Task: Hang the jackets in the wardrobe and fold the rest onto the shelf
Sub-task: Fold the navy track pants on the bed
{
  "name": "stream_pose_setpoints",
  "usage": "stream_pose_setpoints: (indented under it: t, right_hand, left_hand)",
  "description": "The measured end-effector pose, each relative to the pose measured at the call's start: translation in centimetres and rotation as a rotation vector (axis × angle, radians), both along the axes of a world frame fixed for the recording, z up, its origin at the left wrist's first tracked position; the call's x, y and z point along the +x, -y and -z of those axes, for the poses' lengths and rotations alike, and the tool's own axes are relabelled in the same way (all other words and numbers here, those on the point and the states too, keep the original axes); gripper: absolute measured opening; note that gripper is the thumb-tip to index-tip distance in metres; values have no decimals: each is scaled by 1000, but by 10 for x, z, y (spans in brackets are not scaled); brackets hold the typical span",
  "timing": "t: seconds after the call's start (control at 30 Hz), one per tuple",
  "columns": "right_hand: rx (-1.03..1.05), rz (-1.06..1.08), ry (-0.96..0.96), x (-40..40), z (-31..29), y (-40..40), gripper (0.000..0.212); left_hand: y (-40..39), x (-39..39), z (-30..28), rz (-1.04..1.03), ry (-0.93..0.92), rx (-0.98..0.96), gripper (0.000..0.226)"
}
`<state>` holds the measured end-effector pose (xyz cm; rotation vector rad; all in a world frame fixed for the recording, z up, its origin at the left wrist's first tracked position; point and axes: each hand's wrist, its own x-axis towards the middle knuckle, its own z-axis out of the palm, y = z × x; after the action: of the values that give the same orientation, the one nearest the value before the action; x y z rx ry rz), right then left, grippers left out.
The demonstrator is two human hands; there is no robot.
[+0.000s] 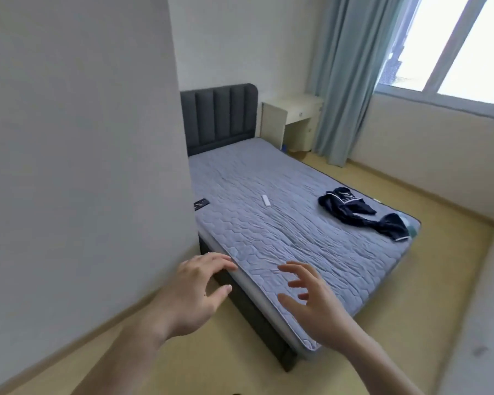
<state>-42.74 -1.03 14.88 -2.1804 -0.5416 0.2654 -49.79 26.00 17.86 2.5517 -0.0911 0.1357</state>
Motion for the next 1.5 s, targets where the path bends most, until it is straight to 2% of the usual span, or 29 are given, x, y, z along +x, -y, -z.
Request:
stream_pose_setpoints:
  t: [0.2, 0.4, 0.6, 0.77, 1.0, 1.23, 1.5]
  right_hand:
    - [-35, 183, -10, 83, 0, 73, 42]
    - [-48, 320, -12, 167, -5, 129, 43]
    - [-44, 527, -33, 213, 8, 215, 42]
    - [-41, 633, -82, 256, 30, 295, 42]
    - [-54, 517, -142, 359, 62, 394, 42]
    - [-90, 394, -188, 468, 62, 502, 39]
    - [-66, 250, -247, 594, 82, 540, 38]
  left_hand:
    - [55, 138, 9, 212, -19, -6, 36]
    - [104, 263, 23, 342, -84, -27, 37]
    - [200, 371, 33, 534, -118, 15, 40]
    - [284, 441, 46, 610, -130, 6, 37]
    - [375, 518, 82, 487, -200, -22, 37]
    - [446, 573, 92, 308, -286, -44, 34]
    - [480, 653, 100, 184, -322, -32, 32]
